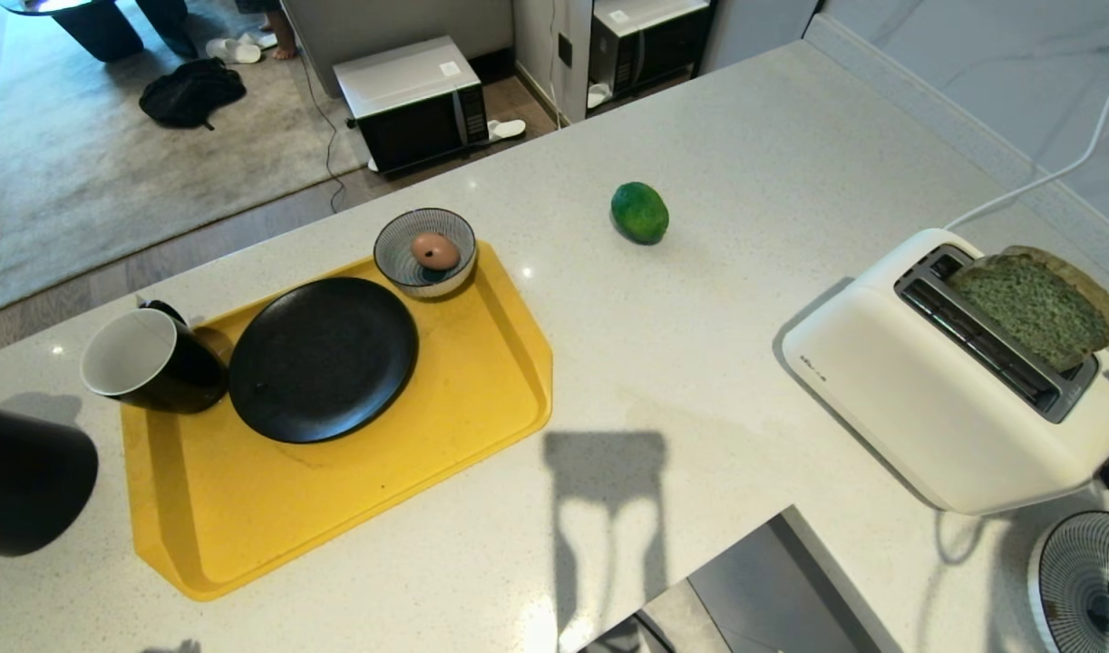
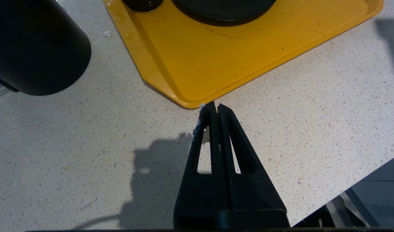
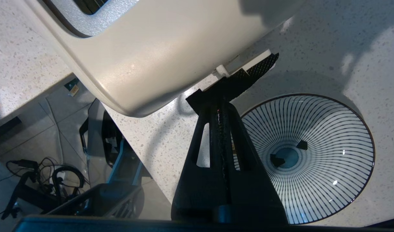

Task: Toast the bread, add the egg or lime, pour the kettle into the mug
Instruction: Use a bread toaster

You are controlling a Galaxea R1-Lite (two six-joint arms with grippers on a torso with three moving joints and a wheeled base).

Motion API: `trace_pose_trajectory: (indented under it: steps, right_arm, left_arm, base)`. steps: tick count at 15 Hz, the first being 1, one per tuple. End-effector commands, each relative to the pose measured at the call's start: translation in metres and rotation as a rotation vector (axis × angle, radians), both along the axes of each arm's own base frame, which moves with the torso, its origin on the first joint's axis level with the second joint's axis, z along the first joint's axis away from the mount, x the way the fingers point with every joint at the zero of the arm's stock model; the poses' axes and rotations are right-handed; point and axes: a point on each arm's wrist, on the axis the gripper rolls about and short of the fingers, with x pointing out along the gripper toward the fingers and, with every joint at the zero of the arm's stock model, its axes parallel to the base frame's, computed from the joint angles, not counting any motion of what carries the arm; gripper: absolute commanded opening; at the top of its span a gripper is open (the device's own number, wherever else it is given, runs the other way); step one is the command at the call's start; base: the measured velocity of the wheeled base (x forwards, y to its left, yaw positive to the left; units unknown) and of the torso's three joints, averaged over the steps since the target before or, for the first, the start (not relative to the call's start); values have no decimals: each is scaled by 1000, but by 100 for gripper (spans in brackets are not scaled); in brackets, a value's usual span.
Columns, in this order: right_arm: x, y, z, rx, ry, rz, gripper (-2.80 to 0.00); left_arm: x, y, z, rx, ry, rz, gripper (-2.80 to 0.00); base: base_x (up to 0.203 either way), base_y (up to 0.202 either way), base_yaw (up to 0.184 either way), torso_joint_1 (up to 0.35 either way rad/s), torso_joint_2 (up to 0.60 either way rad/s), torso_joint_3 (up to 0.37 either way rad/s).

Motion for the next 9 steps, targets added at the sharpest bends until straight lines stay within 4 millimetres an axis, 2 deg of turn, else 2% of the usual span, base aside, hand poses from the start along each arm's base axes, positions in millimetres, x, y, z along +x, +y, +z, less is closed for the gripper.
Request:
trace_pose_trajectory:
  steps: [1, 9]
  right_arm:
    - [4, -2, -4, 14, 22, 2, -280]
    - [13, -7, -12, 53, 56, 20, -280]
  left_arm:
    - [0, 0, 0, 0, 0, 2, -280]
    - [0, 0, 0, 0, 0, 1, -280]
  base:
    - [0, 0, 0, 0, 0, 0]
    - [0, 0, 0, 0, 0, 0]
